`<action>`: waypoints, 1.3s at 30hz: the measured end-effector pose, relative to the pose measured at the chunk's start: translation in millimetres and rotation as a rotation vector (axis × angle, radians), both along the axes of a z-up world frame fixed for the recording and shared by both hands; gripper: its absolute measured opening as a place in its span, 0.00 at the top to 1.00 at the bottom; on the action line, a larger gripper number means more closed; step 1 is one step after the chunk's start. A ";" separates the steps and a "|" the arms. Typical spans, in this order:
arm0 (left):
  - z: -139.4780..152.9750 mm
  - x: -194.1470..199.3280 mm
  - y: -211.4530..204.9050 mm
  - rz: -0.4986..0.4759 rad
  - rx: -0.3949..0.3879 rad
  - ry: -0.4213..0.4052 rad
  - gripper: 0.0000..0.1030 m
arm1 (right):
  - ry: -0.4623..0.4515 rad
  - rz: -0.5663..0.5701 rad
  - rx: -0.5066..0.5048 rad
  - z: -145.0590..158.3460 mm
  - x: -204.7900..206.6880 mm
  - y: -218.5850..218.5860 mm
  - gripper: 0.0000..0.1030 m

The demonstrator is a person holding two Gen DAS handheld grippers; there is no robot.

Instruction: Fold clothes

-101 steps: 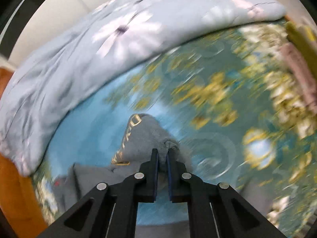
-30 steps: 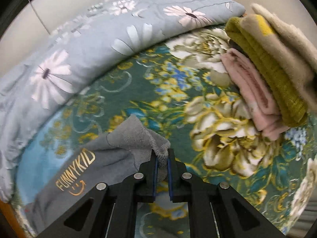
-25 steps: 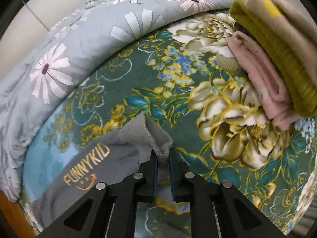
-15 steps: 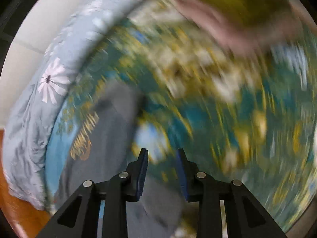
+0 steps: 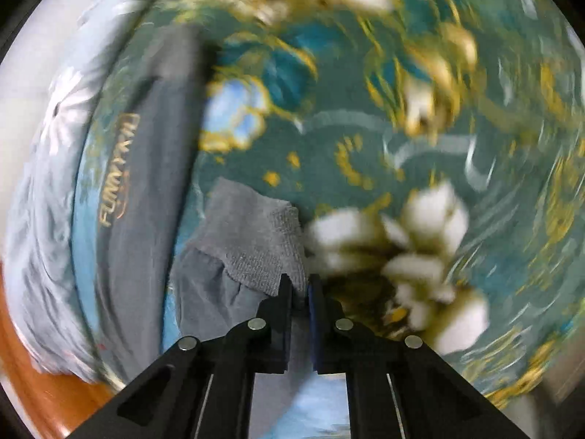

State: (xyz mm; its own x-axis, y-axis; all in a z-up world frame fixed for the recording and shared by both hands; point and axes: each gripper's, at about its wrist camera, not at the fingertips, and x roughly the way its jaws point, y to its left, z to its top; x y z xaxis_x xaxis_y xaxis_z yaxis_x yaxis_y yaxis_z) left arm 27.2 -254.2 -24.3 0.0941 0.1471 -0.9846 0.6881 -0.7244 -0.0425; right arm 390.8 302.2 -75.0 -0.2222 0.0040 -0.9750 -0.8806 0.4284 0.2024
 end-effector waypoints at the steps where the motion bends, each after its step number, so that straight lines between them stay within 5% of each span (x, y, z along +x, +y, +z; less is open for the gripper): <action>1: -3.6 0.6 -2.1 0.009 0.004 -0.001 0.58 | -0.029 -0.012 0.008 5.9 4.6 3.5 0.94; 4: -15.3 1.0 -5.1 0.020 0.017 -0.007 0.58 | -0.116 -0.048 0.033 23.5 18.3 14.1 0.94; 12: -46.6 -2.4 6.1 0.010 0.088 0.008 0.58 | -0.086 0.022 -0.003 25.6 19.9 22.3 0.90; 14: -55.2 -5.4 12.9 -0.007 0.095 -0.001 0.58 | -0.077 0.036 0.006 28.1 21.4 21.7 0.84; 16: -61.9 -9.7 19.0 -0.037 0.078 -0.022 0.58 | -0.105 0.039 0.043 36.6 29.7 19.6 0.62; 19: -69.6 -19.2 28.6 -0.121 0.025 -0.048 0.58 | -0.134 -0.016 0.053 39.0 48.2 10.4 0.59; 27: -84.3 -22.6 39.1 -0.108 0.006 -0.059 0.59 | 0.034 -0.047 -0.067 -15.3 40.7 -23.2 0.59; 30: -84.3 -22.3 44.2 -0.090 0.024 -0.039 0.67 | 0.052 -0.068 -0.053 -10.8 35.6 -20.6 0.64; 33: -82.2 -24.7 54.4 -0.098 0.034 -0.014 0.90 | 0.069 -0.088 -0.039 -6.4 30.6 -18.1 0.91; 39: -63.3 -26.9 59.6 -0.063 0.008 0.052 0.98 | 0.110 -0.126 -0.005 5.8 21.2 -12.6 0.95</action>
